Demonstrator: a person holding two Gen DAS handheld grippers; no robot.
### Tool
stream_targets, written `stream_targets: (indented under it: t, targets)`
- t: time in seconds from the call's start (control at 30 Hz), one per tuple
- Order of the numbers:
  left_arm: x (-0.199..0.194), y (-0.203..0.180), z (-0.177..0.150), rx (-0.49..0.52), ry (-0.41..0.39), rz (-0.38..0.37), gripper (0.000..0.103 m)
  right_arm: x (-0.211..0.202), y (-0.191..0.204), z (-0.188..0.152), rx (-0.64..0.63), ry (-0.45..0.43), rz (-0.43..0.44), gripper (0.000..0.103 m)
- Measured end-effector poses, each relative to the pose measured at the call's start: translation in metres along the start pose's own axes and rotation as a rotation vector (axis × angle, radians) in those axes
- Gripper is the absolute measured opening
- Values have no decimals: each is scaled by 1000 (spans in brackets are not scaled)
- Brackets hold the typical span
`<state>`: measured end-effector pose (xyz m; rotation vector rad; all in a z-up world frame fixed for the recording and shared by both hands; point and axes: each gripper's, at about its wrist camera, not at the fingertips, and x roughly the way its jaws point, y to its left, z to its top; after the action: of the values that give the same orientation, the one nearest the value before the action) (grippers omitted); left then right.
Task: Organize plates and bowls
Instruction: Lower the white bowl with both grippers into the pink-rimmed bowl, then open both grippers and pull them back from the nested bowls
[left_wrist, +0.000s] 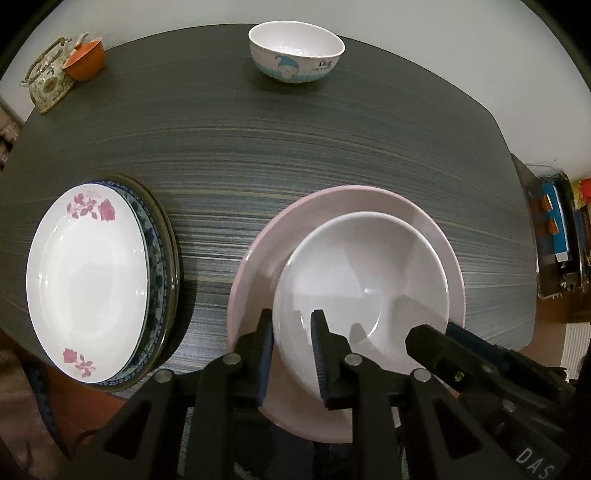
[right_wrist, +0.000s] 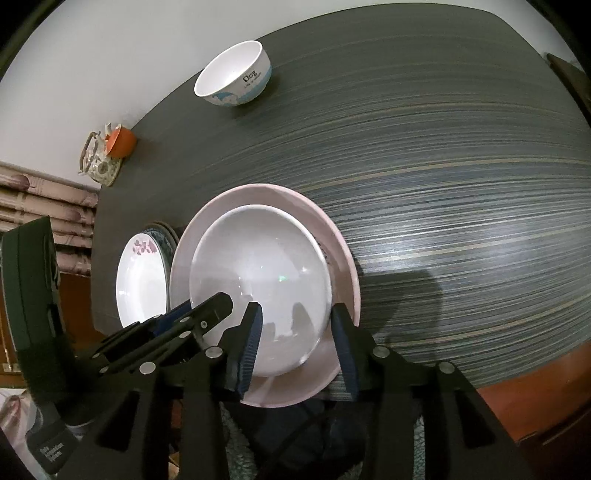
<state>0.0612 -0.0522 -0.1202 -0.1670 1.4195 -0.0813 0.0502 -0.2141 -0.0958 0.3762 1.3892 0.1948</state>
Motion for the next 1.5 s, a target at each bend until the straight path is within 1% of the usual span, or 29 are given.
stream_targets:
  t: [0.23, 0.43, 0.5, 0.57, 0.83, 0.93, 1.03, 1.2, 1.27, 1.37, 1.5]
  targets:
    - [-3, 3, -4, 7, -21, -1, 22, -4, -2, -1, -3, -10, 5, 39]
    - [-7, 6, -6, 13, -38, 2, 26, -9, -2, -4, -9, -32, 8, 41]
    - [-8, 5, -6, 15, -45, 3, 31, -10, -1, -4, -10, -43, 9, 42]
    - [-10, 6, -6, 18, -51, 0, 33, -12, -1, -5, -9, -52, 9, 42]
    - [-16, 3, -9, 26, -66, -15, 34, -18, -3, -5, 1, -67, 21, 43]
    - [-19, 4, -10, 30, -77, -12, 40, -20, -4, -5, 5, -71, 27, 43]
    - [-22, 2, -12, 38, -84, -17, 40, -21, -6, -5, 7, -74, 31, 43]
    - [-32, 4, -11, 51, -108, -36, 40, -27, -10, -5, 14, -90, 35, 45]
    - [-37, 5, -11, 57, -124, -52, 41, -30, -10, -6, 12, -104, 34, 47]
    - [-42, 9, -8, 55, -147, -85, 41, -35, -12, -5, 12, -126, 48, 47]
    - [-47, 18, -4, 24, -160, -125, 41, -41, -16, -4, 18, -152, 56, 47]
